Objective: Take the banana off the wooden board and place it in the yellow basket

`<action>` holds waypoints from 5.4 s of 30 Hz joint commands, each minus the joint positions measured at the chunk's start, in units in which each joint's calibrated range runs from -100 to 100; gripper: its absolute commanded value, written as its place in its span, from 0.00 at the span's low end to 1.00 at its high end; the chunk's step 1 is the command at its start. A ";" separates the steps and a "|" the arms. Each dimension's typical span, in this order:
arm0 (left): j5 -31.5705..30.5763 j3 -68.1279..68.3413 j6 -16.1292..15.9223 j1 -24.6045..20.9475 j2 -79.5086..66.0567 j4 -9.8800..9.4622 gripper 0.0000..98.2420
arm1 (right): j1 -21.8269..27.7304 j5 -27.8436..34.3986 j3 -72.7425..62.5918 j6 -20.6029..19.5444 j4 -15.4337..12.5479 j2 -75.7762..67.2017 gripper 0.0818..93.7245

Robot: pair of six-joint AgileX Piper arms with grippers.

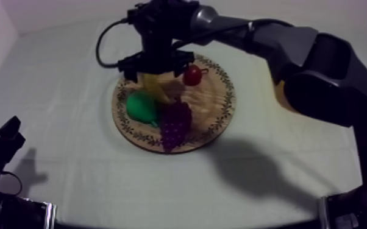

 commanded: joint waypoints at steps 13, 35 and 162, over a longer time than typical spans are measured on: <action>0.00 0.03 -0.01 0.00 -0.03 -0.02 0.00 | 0.66 -0.01 -5.31 1.28 -0.61 5.23 0.91; 0.00 0.03 -0.01 0.00 -0.03 -0.02 0.00 | 1.82 -4.67 -4.24 4.87 -3.40 6.82 0.37; 0.00 0.03 -0.01 0.00 -0.03 -0.02 0.00 | 28.62 -15.20 56.14 3.55 8.93 -33.48 0.41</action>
